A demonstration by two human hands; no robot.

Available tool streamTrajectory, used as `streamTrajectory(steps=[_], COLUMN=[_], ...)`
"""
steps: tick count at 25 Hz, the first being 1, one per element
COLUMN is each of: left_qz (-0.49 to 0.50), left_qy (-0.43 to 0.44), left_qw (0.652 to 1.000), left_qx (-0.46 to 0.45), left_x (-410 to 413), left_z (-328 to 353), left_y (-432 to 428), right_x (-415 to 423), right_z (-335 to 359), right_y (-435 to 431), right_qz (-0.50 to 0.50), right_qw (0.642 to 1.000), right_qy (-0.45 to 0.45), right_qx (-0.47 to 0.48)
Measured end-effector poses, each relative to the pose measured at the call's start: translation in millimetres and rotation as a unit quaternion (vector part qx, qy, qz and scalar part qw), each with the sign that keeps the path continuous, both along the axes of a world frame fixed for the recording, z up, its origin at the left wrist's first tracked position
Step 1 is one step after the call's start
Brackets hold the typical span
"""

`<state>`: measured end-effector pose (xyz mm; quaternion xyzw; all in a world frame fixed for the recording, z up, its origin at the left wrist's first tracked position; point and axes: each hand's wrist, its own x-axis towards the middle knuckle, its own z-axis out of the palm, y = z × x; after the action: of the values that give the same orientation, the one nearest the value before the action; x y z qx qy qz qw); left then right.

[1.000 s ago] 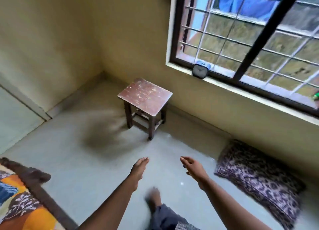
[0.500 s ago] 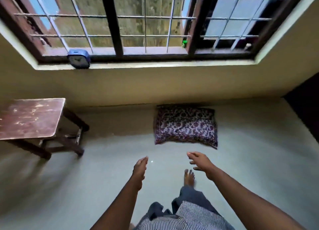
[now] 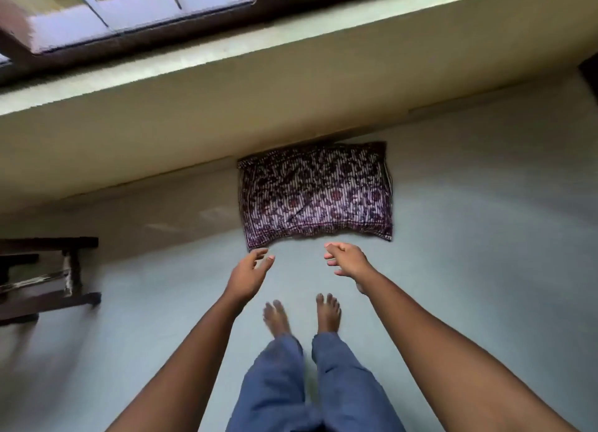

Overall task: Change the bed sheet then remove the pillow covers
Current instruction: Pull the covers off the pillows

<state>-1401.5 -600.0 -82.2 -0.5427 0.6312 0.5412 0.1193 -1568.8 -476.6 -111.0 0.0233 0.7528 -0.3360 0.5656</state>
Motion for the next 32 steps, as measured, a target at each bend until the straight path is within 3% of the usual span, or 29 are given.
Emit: streamTrajectory(steps=[6, 10, 13, 16, 18, 23, 25, 29, 32], left_qz=[-0.139, -0.263, -0.269, -0.241, -0.236, -0.19, -0.178, -0.175, -0.153], left_qy=[-0.063, -0.065, -0.061, -0.043, -0.033, 0.006, 0.021, 0.049, 0.065], left_qw=[0.984, 0.954, 0.949, 0.957, 0.958, 0.97, 0.975, 0.977, 0.982], left_qx=[-0.089, -0.125, -0.152, -0.157, -0.158, -0.15, -0.13, -0.115, -0.093], left_x=[-56.0, -76.4, -88.2, -93.8, -95.6, -103.7, -106.0, -105.5, -100.2], left_z=[-164.3, -263.4, -317.6, -346.6, -341.3, -259.9, -211.1, -117.5, -60.3], left_y=[-61.8, -97.8, -113.5, -114.8, -110.3, -99.7, -90.1, -62.6, -35.8], right_x=[-40.6, -34.7, -37.2, -52.4, -55.9, -49.3, -59.3, -82.5, -74.6], right_z=[-180.9, -307.8, -375.5, -420.6, -421.8, -336.6, -284.8, -165.8, -92.3], right_y=[-24.9, -55.1, -103.5, -142.2, -141.1, -86.7, -63.2, -16.7, 10.5], right_qz=[-0.188, -0.223, -0.313, -0.458, -0.463, -0.376, -0.329, -0.023, 0.249], right_qw=[0.971, 0.957, 0.927, 0.863, 0.87, 0.927, 0.943, 0.981, 0.93], right_qy=[-0.144, -0.183, -0.201, -0.214, -0.167, -0.014, 0.04, 0.126, 0.175], right_qx=[-0.034, 0.032, 0.044, 0.01, 0.045, 0.002, 0.025, 0.143, 0.207])
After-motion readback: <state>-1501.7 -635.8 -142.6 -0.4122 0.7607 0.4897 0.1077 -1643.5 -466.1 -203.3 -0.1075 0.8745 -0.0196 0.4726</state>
